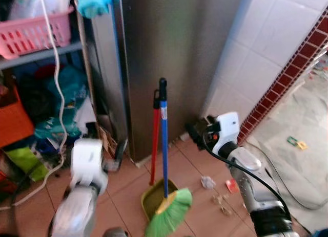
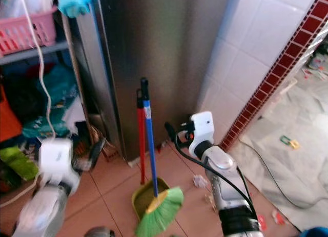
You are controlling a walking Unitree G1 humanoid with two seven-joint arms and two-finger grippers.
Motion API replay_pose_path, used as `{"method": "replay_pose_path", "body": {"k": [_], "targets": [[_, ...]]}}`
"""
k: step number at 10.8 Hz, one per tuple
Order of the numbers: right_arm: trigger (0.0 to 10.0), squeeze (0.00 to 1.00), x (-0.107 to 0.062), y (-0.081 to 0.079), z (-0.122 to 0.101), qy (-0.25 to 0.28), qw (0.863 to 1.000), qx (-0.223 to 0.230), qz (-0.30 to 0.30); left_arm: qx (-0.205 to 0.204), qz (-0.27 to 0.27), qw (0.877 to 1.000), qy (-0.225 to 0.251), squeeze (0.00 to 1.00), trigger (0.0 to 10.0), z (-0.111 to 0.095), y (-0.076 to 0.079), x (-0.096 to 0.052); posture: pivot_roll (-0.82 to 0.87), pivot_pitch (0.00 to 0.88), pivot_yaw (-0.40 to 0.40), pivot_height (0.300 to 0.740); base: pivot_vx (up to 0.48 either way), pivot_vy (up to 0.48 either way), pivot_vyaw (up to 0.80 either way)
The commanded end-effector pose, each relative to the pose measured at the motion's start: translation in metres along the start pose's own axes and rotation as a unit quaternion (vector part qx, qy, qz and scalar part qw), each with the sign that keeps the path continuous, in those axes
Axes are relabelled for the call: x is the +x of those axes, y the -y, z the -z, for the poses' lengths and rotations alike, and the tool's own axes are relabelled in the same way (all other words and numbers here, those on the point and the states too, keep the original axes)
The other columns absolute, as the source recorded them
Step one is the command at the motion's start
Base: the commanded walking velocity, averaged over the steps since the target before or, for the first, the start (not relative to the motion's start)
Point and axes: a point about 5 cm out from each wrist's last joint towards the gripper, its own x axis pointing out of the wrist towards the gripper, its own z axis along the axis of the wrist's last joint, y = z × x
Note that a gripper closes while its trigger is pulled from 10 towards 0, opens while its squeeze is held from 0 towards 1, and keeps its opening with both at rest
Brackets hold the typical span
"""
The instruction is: Sweep floor
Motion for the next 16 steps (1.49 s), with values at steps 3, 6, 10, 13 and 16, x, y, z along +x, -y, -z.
{"method": "replay_pose_path", "body": {"k": [3, 6, 10, 13, 16], "targets": [[10.0, 0.00, 0.024, -0.015, -0.001, 0.006, 0.999, -0.006, -0.051, 0.050, -0.023, 0.998, -0.020, 0.00, 10.0, 0.002, -0.012, -0.039, 0.18, 0.172, -0.100, 0.740, 0.000, 0.000, 0.00], [10.0, 0.00, 0.053, -0.031, -0.016, 0.033, 0.997, -0.004, -0.074, 0.033, -0.032, 0.999, -0.008, 0.00, 10.0, -0.012, -0.002, -0.043, 0.23, 0.236, -0.125, 0.740, 0.000, 0.000, 0.00], [10.0, 0.00, 0.070, -0.030, -0.027, 0.056, 0.997, -0.021, -0.052, 0.020, -0.031, 0.999, -0.011, 0.00, 10.0, -0.017, 0.004, -0.049, 0.24, 0.268, -0.143, 0.740, 0.000, 0.000, 0.00], [10.0, 0.00, 0.079, -0.033, -0.032, 0.066, 0.997, -0.012, -0.049, 0.009, -0.022, 1.000, -0.017, 0.00, 10.0, -0.018, 0.009, -0.053, 0.25, 0.279, -0.147, 0.740, 0.000, 0.000, 0.00], [10.0, 0.00, 0.088, -0.042, -0.042, 0.083, 0.994, -0.005, -0.067, 0.007, -0.018, 1.000, -0.021, 0.00, 10.0, -0.018, 0.010, -0.054, 0.26, 0.280, -0.145, 0.740, 0.000, 0.000, 0.00]]}}
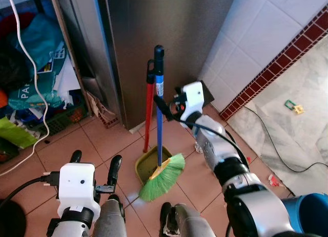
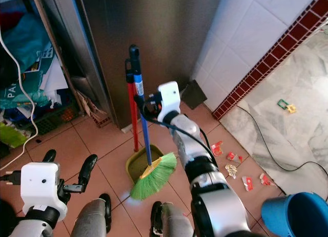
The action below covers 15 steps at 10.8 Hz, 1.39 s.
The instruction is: Sweep floor
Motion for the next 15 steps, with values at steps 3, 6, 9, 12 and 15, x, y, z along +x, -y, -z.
{"method": "replay_pose_path", "body": {"k": [3, 6, 9, 12, 15], "targets": [[10.0, 0.00, -0.001, 0.004, 0.005, -0.004, 1.000, 0.010, 0.006, -0.003, 0.002, 1.000, -0.007, 0.00, 10.0, -0.001, 0.002, -0.005, 0.27, 0.280, -0.144, 0.740, 0.000, 0.000, 0.00], [10.0, 0.00, 0.003, -0.001, 0.004, -0.002, 1.000, 0.016, -0.001, -0.003, 0.004, 1.000, -0.006, 0.00, 10.0, -0.001, 0.002, -0.004, 0.27, 0.279, -0.145, 0.740, 0.000, 0.000, 0.00], [10.0, 0.00, 0.007, -0.006, 0.006, -0.002, 1.000, 0.026, -0.006, -0.004, 0.005, 1.000, -0.006, 0.00, 10.0, -0.002, 0.003, -0.004, 0.27, 0.280, -0.145, 0.740, 0.000, 0.000, 0.00], [10.0, 0.00, 0.009, -0.010, 0.007, -0.006, 1.000, 0.029, -0.006, -0.005, 0.005, 1.000, -0.010, 0.00, 10.0, -0.002, 0.003, -0.007, 0.29, 0.289, -0.150, 0.740, 0.000, 0.000, 0.00], [10.0, 0.00, 0.014, -0.016, 0.008, -0.008, 0.999, 0.035, -0.002, -0.006, 0.003, 1.000, -0.013, 0.00, 10.0, -0.002, 0.004, -0.010, 0.30, 0.300, -0.153, 0.740, 0.000, 0.000, 0.00]]}}
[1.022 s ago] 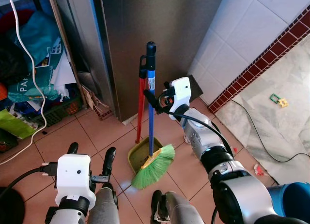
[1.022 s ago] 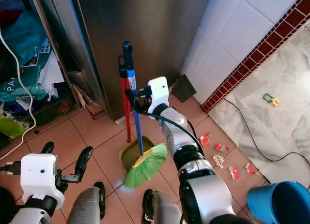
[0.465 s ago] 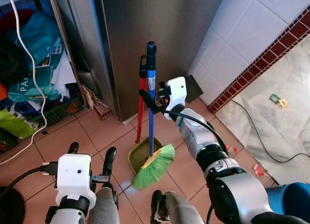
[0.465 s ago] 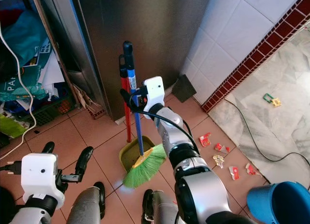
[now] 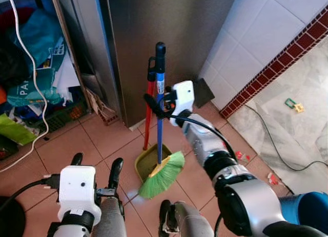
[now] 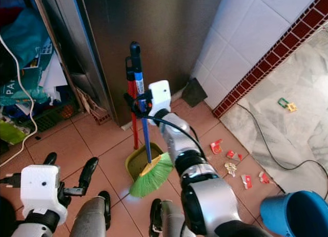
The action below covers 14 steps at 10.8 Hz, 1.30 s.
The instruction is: Sweep floor
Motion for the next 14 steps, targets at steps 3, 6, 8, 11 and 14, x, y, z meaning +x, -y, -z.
{"method": "replay_pose_path", "body": {"k": [3, 6, 8, 11, 14], "targets": [[0.0, 0.00, -0.0012, 0.0024, 0.0045, -0.002, 1.000, 0.005, 0.022, -0.001, -0.004, 1.000, -0.004, 0.00, 10.0, -0.0018, 0.0011, -0.0063, 0.31, 0.305, -0.156, 0.740, 0.000, 0.000, 0.00], [0.0, 0.00, 0.0000, 0.0052, 0.0020, 0.000, 0.999, 0.002, 0.036, -0.001, -0.005, 1.000, -0.005, 0.00, 10.0, -0.0016, 0.0011, -0.0070, 0.31, 0.305, -0.159, 0.740, 0.000, 0.000, 0.00], [0.0, 0.00, -0.0002, 0.0068, 0.0016, 0.000, 0.999, 0.001, 0.040, -0.001, -0.006, 1.000, -0.005, 0.00, 10.0, -0.0016, 0.0013, -0.0067, 0.31, 0.300, -0.159, 0.740, 0.000, 0.000, 0.00], [0.0, 0.00, -0.0004, 0.0082, 0.0018, 0.000, 0.999, 0.003, 0.044, -0.002, -0.005, 1.000, -0.004, 0.00, 10.0, -0.0014, 0.0023, -0.0068, 0.31, 0.291, -0.162, 0.740, 0.000, 0.000, 0.00], [0.0, 0.00, -0.0006, 0.0074, 0.0029, 0.000, 0.999, 0.006, 0.042, -0.002, -0.002, 1.000, -0.002, 0.00, 10.0, -0.0016, 0.0028, -0.0060, 0.30, 0.283, -0.162, 0.740, 0.000, 0.000, 0.00]]}}
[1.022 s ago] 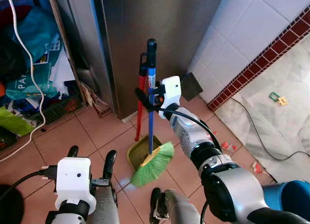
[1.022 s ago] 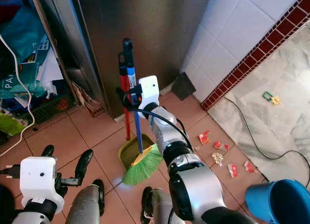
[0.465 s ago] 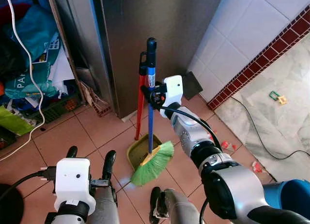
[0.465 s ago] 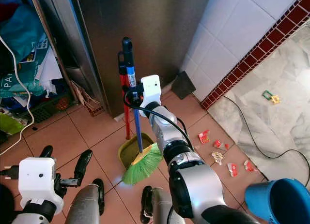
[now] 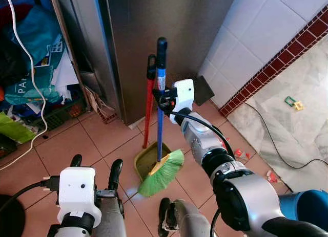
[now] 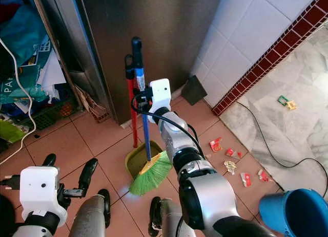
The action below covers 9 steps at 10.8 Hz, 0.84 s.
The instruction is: Sweep floor
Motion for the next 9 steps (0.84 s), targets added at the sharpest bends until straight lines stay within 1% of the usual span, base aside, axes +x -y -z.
{"method": "replay_pose_path", "body": {"k": [1, 4, 6, 9], "targets": [[0.0, 0.00, -0.002, 0.002, 0.006, -0.008, 1.000, 0.009, 0.006, -0.001, 0.004, 1.000, -0.003, 0.00, 10.0, 0.000, 0.001, -0.003, 0.30, 0.283, -0.162, 0.740, 0.000, 0.000, 0.00], [0.0, 0.00, -0.003, 0.004, 0.004, -0.007, 1.000, 0.010, 0.007, 0.002, 0.006, 1.000, 0.002, 0.00, 10.0, 0.000, 0.000, 0.003, 0.30, 0.265, -0.162, 0.740, 0.000, 0.000, 0.00], [0.0, 0.00, -0.005, 0.010, 0.003, -0.004, 1.000, 0.011, 0.013, 0.003, 0.008, 1.000, 0.011, 0.00, 10.0, -0.002, 0.001, 0.010, 0.29, 0.252, -0.160, 0.740, 0.000, 0.000, 0.00], [0.0, 0.00, -0.011, 0.030, -0.007, 0.020, 0.999, 0.007, 0.039, 0.009, 0.009, 0.999, 0.032, 0.00, 10.0, -0.006, -0.003, 0.026, 0.28, 0.195, -0.146, 0.740, 0.000, 0.000, 0.00]]}}
